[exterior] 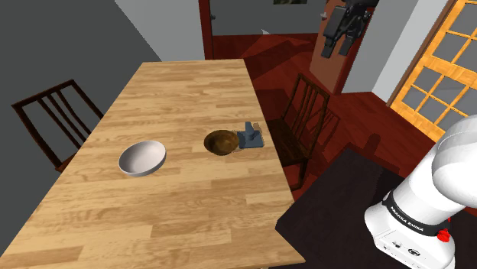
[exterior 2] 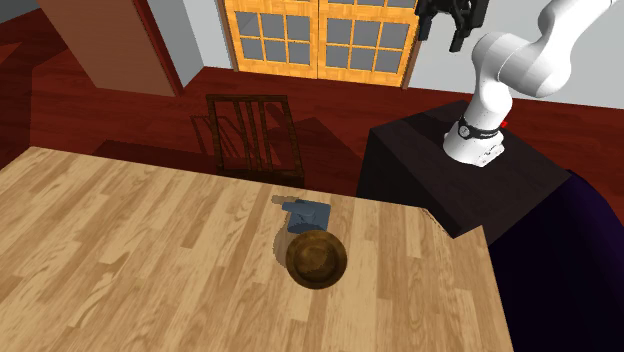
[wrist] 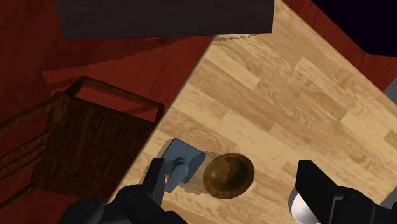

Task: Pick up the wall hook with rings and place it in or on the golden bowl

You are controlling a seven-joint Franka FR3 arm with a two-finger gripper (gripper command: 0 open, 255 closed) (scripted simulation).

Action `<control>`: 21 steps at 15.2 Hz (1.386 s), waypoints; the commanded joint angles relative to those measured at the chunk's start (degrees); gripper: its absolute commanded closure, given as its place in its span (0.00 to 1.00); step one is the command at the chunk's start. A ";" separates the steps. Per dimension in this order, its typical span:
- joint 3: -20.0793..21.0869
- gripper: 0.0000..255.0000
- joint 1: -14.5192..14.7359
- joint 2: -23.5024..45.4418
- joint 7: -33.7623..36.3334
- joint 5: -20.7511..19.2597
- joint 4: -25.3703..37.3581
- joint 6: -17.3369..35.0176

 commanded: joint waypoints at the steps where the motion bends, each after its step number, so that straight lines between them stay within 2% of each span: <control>1: 0.00 0.00 0.00 0.00 0.00 0.00 0.00 0.00; 11: 1.82 0.00 0.34 14.59 0.08 -0.50 -4.83 18.41; 21: 2.98 0.00 0.50 34.56 0.91 -1.66 -1.87 34.37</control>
